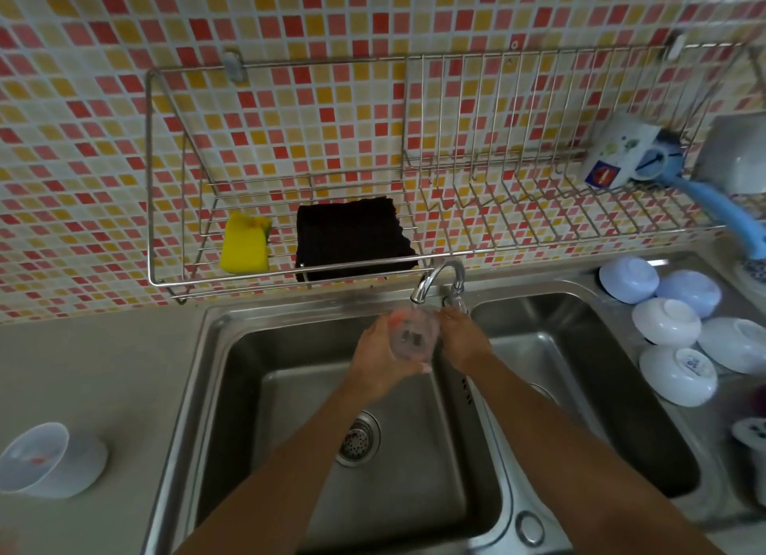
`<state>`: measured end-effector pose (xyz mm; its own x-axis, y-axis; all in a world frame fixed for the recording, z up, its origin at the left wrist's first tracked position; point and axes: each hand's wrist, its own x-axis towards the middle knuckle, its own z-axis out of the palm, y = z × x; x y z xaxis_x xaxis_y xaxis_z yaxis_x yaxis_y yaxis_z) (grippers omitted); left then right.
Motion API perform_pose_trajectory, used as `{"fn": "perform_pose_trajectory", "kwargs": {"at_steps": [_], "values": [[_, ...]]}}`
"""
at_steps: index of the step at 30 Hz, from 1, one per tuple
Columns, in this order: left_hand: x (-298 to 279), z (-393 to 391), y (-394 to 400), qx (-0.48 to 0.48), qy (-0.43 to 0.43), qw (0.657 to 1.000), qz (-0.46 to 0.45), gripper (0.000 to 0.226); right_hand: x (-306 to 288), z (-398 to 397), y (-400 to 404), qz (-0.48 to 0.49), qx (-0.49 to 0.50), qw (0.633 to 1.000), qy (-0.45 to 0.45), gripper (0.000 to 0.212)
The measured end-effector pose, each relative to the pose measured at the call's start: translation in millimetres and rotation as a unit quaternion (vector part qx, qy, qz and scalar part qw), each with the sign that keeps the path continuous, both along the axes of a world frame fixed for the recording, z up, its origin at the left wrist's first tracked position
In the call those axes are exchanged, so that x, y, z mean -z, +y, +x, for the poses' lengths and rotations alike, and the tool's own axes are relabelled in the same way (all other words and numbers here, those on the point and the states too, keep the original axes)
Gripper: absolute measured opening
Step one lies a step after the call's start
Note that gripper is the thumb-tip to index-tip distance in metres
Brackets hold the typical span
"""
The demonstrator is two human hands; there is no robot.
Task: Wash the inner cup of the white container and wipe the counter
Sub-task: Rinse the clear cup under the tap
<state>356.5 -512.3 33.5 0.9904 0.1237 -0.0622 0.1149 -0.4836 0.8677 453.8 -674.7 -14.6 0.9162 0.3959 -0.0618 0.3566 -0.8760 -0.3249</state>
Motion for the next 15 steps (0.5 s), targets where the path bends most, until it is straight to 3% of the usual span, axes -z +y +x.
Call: {"fn": "perform_pose_trajectory", "kwargs": {"at_steps": [3, 7, 15], "values": [[-0.3, 2.0, -1.6, -0.042, 0.009, 0.998, -0.048, 0.077, 1.9, 2.3, 0.4, -0.004, 0.011, 1.0, -0.003, 0.029], [-4.9, 3.7, -7.4, -0.015, 0.019, 0.999, -0.044, 0.076, -3.4, 3.9, 3.5, -0.016, 0.012, 1.0, -0.006, 0.018], [1.0, 0.6, -16.2, -0.013, 0.011, 0.998, -0.057, 0.076, -1.7, 9.0, 4.0, -0.004, 0.033, 0.999, 0.02, 0.027]]}}
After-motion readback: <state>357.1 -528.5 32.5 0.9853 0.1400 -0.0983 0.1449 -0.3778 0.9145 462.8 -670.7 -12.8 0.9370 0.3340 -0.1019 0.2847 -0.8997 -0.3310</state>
